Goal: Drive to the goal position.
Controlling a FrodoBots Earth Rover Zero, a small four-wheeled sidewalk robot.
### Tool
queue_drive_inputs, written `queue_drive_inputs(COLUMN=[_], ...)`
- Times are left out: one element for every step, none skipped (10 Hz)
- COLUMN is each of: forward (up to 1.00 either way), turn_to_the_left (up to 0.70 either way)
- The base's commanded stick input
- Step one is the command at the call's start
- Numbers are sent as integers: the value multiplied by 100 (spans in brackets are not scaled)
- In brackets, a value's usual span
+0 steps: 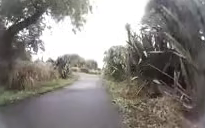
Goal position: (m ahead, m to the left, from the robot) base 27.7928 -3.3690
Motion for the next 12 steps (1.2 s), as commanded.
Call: queue_drive_inputs(forward=[85,85,85,85,85,85,85,85,85,85,85,85], turn_to_the_left=[2,0,0,0,0,0,0,0,0,0,0,0])
